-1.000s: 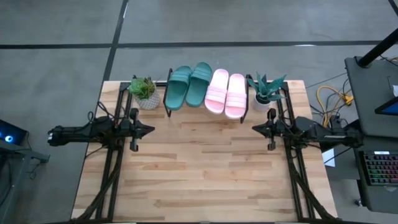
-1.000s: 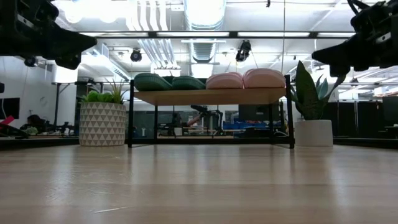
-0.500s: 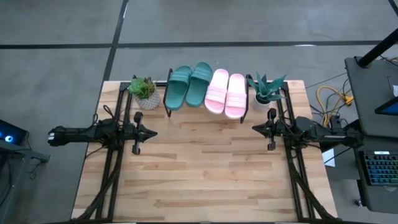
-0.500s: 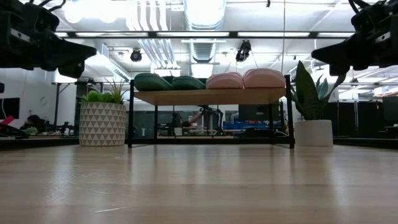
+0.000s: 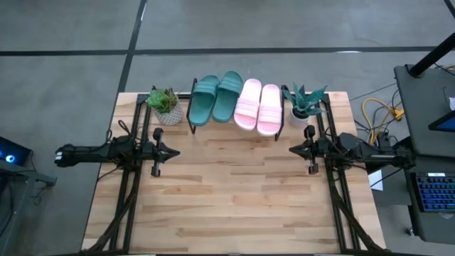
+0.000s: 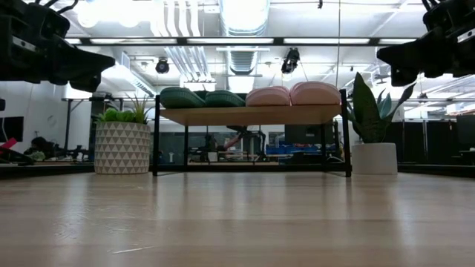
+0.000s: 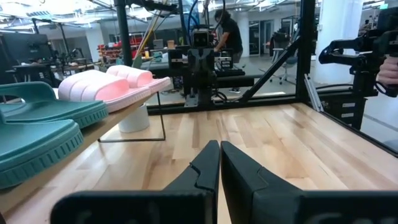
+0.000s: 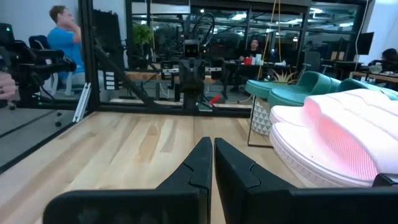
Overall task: Pick and place slides into the shelf
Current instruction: Return to Home Position
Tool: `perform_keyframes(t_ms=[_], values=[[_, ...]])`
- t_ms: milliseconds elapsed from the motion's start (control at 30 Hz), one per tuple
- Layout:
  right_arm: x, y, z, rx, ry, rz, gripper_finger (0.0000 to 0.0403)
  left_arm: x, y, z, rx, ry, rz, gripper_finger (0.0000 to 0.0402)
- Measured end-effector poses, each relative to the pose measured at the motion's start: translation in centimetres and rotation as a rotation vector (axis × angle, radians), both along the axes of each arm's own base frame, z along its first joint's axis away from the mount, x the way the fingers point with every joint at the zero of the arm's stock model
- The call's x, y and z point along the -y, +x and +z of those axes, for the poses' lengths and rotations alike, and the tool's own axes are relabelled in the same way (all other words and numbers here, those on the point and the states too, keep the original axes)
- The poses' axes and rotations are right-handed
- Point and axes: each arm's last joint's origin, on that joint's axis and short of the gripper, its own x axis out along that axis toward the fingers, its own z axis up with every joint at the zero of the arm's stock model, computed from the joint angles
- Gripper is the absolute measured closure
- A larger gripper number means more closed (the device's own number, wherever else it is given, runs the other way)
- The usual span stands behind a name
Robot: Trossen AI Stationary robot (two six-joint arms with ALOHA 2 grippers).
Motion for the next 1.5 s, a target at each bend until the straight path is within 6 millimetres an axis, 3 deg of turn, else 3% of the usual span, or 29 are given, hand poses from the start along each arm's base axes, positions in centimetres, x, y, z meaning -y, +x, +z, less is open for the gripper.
perform_keyframes(t_ms=[367,567,1500], values=[[0.00,0.02,-0.11,-0.012,0.004,-0.001,0.0394,0.00,-0.01,0.03,0.002,0.007,0.000,0.0402],[0.01,0.12,-0.26,-0.030,-0.004,-0.002,0.0394,-0.01,0.00,0.06,0.004,0.099,0.002,0.0402],[0.01,0.21,-0.35,-0.042,-0.004,-0.002,0.0394,0.00,0.02,0.16,0.021,0.101,0.003,0.0402]])
